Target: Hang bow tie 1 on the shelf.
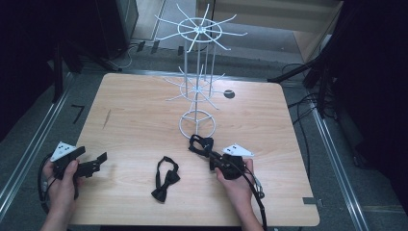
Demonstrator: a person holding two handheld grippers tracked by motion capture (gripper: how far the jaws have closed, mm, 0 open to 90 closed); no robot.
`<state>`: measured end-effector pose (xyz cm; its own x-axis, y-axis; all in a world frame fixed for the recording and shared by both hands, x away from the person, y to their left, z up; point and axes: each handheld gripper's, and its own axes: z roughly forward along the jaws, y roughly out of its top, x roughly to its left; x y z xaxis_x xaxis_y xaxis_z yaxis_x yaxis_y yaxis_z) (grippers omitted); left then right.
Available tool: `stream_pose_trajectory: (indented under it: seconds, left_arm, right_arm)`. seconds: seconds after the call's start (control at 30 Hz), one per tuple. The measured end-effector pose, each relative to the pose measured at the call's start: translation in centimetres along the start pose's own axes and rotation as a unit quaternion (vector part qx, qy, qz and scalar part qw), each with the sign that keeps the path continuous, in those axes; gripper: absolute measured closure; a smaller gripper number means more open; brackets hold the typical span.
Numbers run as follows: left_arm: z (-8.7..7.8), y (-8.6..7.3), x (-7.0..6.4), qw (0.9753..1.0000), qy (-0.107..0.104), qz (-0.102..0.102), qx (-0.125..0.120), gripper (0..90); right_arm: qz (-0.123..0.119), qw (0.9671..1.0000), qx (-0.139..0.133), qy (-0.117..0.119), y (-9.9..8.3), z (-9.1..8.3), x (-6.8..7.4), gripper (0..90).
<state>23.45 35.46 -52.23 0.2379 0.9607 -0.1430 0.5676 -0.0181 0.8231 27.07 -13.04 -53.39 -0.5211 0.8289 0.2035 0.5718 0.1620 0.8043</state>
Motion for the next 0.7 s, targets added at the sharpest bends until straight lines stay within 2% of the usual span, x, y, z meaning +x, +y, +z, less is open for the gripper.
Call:
stream_pose_trajectory:
  seconds: [0.43,0.7]
  left_arm:
    - [0.0,0.0,0.1,1.0,-0.001,-0.001,0.001,8.2]
    - [0.0,0.0,0.1,1.0,-0.001,-0.002,0.0,8.2]
  right_arm:
    - [0.003,0.9991,-0.041,-0.012,1.0,-2.2,-0.4,81.8]
    - [0.005,0.9984,-0.054,-0.012,1.4,-3.1,-0.6,81.7]
